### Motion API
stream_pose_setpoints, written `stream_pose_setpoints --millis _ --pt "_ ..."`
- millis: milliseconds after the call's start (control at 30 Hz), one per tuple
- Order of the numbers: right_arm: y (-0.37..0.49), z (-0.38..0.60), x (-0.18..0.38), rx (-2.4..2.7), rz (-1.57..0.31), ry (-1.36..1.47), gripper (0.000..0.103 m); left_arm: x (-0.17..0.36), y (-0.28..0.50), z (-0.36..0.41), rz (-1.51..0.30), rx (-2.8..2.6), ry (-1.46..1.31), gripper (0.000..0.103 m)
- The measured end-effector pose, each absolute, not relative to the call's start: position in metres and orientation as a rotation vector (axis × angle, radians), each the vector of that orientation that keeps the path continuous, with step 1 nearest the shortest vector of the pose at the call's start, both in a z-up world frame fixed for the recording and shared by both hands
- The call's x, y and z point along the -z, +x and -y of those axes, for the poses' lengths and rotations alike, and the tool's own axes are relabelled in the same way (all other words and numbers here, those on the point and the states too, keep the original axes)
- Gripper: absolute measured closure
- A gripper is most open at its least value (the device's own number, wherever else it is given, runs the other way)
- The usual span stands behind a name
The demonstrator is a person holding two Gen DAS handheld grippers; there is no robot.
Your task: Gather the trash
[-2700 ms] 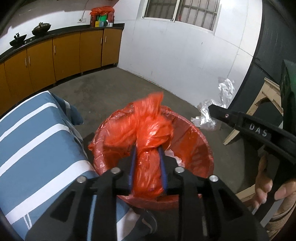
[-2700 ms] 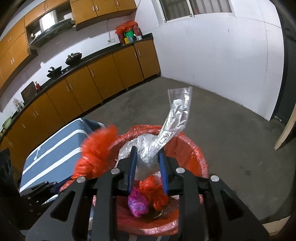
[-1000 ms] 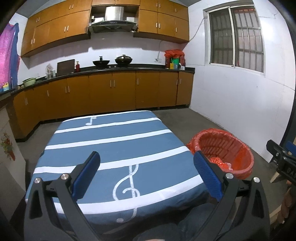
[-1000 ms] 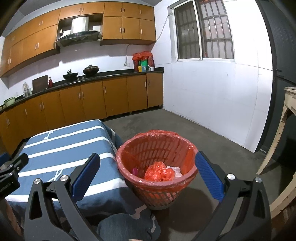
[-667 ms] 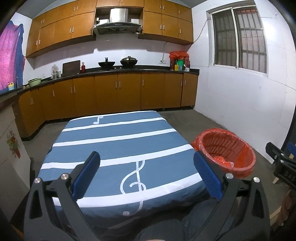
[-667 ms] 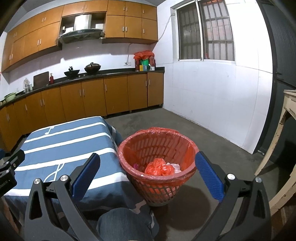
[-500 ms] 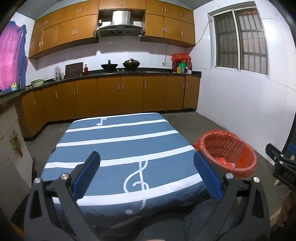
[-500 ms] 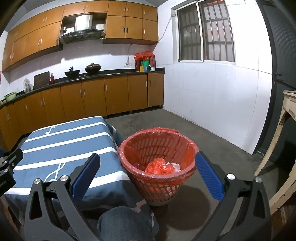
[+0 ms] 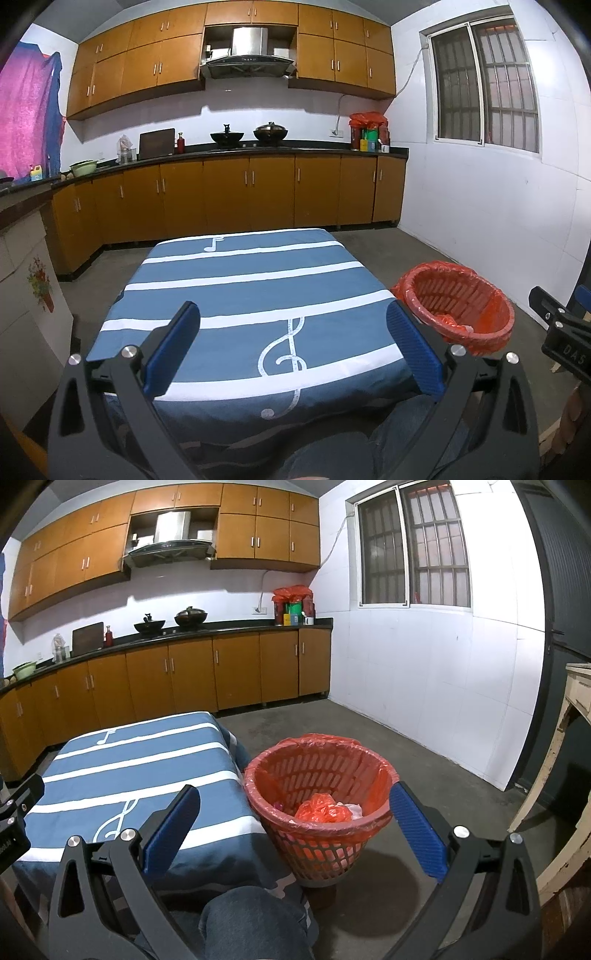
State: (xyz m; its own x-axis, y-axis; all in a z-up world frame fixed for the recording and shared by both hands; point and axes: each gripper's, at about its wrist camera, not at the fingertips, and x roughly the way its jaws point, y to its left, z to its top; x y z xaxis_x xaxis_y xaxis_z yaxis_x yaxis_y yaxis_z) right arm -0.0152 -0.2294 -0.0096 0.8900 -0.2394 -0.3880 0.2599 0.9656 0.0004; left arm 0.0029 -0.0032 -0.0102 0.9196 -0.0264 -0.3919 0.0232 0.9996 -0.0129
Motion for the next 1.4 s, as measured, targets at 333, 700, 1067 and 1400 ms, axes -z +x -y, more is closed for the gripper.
stream_pose_setpoints --millis 333,700,1067,1400 --pt "-0.0165 0.2285 0.0104 0.262 -0.399 0.053 0.002 0.0109 -0.0003 0.0023 -0.408 0.021 -0.012 0.004" --pt "-0.0203 0.2270 0.0097 0.263 -0.397 0.057 0.002 0.0102 -0.0028 0.0029 -0.405 0.019 -0.012 0.004" --pt "-0.0203 0.2302 0.0106 0.268 -0.401 0.059 0.002 0.0075 -0.0023 0.0050 -0.414 0.021 -0.013 0.004" --pt "-0.0197 0.2305 0.0092 0.274 -0.410 0.061 0.002 0.0083 0.0013 0.0053 -0.426 0.018 -0.016 0.004"
